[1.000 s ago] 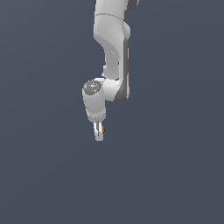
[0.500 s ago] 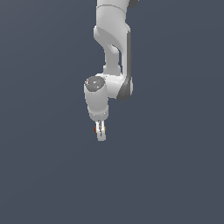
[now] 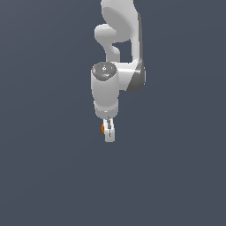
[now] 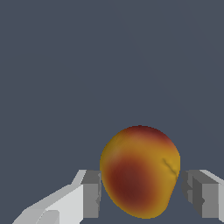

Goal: Pick up the object and move it to a goal position.

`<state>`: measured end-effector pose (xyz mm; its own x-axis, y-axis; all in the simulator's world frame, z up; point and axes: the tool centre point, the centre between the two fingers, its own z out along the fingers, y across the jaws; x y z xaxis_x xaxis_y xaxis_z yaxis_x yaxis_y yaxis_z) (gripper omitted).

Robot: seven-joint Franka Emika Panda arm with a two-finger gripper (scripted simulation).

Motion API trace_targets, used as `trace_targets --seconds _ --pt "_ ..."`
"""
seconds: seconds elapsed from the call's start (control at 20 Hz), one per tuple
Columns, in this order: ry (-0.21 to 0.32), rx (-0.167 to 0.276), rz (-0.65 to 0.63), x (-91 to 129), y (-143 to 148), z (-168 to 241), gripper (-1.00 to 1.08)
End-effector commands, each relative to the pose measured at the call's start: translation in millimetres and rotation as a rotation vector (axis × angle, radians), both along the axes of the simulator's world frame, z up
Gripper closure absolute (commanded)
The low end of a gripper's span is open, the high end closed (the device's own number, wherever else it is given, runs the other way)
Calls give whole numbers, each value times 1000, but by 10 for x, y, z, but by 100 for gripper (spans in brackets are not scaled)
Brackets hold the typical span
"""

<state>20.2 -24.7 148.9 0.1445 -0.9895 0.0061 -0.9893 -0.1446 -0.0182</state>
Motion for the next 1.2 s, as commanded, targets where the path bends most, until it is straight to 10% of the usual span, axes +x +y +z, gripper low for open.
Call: trace_targets --seconds 0.0,1.15 --pt "2 -1 -1 98 106 224 108" --pt "18 3 -1 634 632 1257 108"
